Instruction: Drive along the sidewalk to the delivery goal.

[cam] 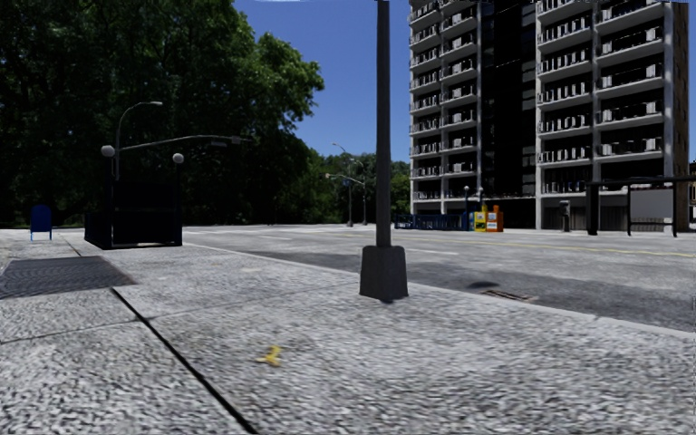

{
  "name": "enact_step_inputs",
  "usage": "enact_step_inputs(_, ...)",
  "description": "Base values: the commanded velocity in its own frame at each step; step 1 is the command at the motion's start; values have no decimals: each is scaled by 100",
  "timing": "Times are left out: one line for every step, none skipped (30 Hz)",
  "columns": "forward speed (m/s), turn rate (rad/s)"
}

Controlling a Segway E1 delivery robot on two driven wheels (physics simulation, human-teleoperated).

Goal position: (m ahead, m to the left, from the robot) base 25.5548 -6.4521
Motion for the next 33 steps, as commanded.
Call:
enact_step_inputs(200,54)
enact_step_inputs(200,54)
enact_step_inputs(200,54)
enact_step_inputs(200,54)
enact_step_inputs(200,54)
enact_step_inputs(200,54)
enact_step_inputs(200,54)
enact_step_inputs(200,54)
enact_step_inputs(200,54)
enact_step_inputs(200,54)
enact_step_inputs(200,54)
enact_step_inputs(200,54)
enact_step_inputs(200,54)
enact_step_inputs(200,54)
enact_step_inputs(200,54)
enact_step_inputs(200,54)
enact_step_inputs(200,54)
enact_step_inputs(200,54)
enact_step_inputs(200,54)
enact_step_inputs(200,54)
enact_step_inputs(200,54)
enact_step_inputs(200,54)
enact_step_inputs(200,54)
enact_step_inputs(200,54)
enact_step_inputs(200,54)
enact_step_inputs(200,54)
enact_step_inputs(200,54)
enact_step_inputs(200,54)
enact_step_inputs(200,54)
enact_step_inputs(200,54)
enact_step_inputs(200,54)
enact_step_inputs(200,54)
enact_step_inputs(200,54)
